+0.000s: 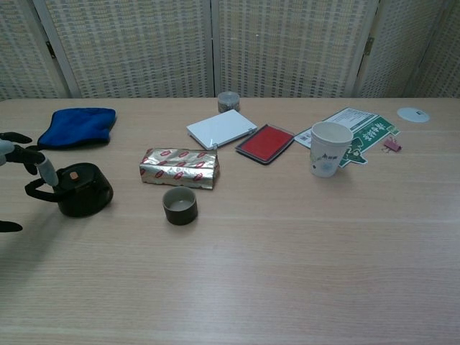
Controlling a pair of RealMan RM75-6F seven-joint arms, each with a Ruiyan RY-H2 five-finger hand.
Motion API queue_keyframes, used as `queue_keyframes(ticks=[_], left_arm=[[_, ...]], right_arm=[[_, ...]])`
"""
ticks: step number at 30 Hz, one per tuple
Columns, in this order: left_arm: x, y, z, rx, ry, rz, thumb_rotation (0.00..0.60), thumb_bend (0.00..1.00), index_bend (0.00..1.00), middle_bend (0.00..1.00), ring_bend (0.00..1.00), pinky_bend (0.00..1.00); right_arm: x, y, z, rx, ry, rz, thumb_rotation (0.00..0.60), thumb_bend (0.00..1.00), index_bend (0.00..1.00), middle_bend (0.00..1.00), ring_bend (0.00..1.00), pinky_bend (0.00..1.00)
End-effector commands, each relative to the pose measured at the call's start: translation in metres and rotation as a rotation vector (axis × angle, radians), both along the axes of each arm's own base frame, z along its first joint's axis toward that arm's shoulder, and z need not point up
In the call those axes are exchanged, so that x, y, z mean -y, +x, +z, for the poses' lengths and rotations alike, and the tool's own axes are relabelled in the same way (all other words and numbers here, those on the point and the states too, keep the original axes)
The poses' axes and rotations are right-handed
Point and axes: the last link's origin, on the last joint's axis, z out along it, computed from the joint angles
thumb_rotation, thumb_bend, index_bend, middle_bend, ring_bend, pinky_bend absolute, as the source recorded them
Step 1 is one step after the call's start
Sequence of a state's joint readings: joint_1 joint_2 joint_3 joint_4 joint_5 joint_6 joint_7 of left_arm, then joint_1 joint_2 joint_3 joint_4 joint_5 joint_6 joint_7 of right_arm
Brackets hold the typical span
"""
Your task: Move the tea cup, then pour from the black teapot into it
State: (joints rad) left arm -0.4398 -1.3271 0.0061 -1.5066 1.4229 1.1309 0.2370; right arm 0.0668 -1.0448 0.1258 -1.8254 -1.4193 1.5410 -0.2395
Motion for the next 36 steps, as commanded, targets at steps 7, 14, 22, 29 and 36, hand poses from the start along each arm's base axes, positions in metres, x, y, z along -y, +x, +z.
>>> queue_keyframes(ticks=[7, 14, 22, 29, 36], left_arm=[[-0.001, 0.002, -0.009, -0.003, -0.014, 0.003, 0.6, 0.13, 0.38, 0.35, 0.31, 0.0], [-0.001, 0.004, -0.012, 0.002, -0.021, 0.0, 0.6, 0.13, 0.38, 0.36, 0.31, 0.0], [0.001, 0.005, -0.017, -0.003, -0.031, 0.002, 0.6, 0.14, 0.39, 0.36, 0.31, 0.0], [0.002, 0.004, -0.02, -0.02, -0.038, 0.005, 0.6, 0.13, 0.4, 0.37, 0.32, 0.0], [0.004, 0.001, -0.021, -0.033, -0.043, 0.017, 0.6, 0.13, 0.41, 0.39, 0.33, 0.0]], right_arm=[[-0.001, -0.002, 0.001, 0.0, -0.002, -0.006, 0.6, 0.25, 0.24, 0.24, 0.18, 0.25], [-0.003, -0.005, 0.001, 0.005, -0.002, -0.014, 0.6, 0.25, 0.24, 0.24, 0.18, 0.25], [-0.004, -0.007, 0.002, 0.007, -0.005, -0.018, 0.6, 0.25, 0.24, 0.24, 0.18, 0.25], [-0.005, -0.008, 0.003, 0.01, -0.007, -0.022, 0.6, 0.25, 0.24, 0.24, 0.18, 0.25], [-0.005, -0.008, 0.002, 0.01, -0.007, -0.021, 0.6, 0.25, 0.24, 0.24, 0.18, 0.25]])
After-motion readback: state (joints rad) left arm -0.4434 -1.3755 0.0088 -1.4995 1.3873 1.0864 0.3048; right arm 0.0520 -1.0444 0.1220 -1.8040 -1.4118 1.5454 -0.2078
